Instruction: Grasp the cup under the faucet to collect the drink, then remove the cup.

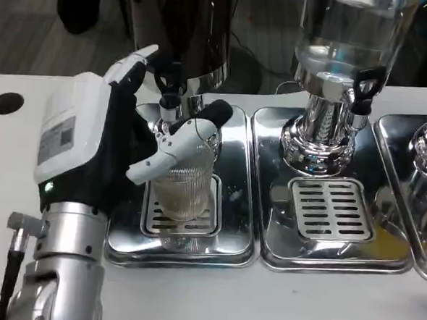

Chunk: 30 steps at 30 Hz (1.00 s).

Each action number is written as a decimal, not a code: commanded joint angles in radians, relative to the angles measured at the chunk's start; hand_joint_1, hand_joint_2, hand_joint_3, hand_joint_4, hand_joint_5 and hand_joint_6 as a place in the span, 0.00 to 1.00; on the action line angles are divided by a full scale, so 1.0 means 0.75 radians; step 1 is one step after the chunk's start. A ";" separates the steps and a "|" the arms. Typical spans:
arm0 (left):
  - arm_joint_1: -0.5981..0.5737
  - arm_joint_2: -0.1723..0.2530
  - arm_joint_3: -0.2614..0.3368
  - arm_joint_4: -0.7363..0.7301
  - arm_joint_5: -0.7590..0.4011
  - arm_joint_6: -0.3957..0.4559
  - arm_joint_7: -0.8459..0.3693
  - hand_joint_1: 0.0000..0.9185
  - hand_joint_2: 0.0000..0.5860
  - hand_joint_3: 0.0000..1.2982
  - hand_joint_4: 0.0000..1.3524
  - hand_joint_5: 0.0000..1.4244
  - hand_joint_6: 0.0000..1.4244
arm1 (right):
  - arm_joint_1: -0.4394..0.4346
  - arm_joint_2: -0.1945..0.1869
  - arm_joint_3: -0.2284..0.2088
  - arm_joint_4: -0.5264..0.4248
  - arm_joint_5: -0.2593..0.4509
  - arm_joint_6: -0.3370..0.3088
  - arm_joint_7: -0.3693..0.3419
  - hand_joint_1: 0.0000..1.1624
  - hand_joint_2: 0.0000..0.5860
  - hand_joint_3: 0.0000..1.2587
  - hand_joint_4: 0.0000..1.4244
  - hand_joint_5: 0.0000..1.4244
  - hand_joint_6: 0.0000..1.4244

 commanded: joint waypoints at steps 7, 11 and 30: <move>0.065 0.011 0.013 -0.009 -0.039 -0.041 -0.011 0.00 0.06 0.23 0.19 0.63 0.79 | 0.005 -0.004 -0.008 -0.005 0.009 -0.016 0.003 0.39 0.65 0.17 0.06 0.04 0.00; 0.076 0.009 0.016 -0.005 -0.050 -0.051 -0.014 0.00 0.06 0.23 0.19 0.63 0.79 | 0.005 -0.002 -0.006 -0.010 0.008 -0.012 0.003 0.39 0.65 0.17 0.06 0.04 0.00; 0.143 0.003 -0.006 0.015 -0.055 -0.093 -0.019 0.00 0.07 0.23 0.19 0.63 0.78 | 0.009 0.001 -0.002 -0.025 0.006 -0.009 0.004 0.39 0.65 0.16 0.06 0.04 0.00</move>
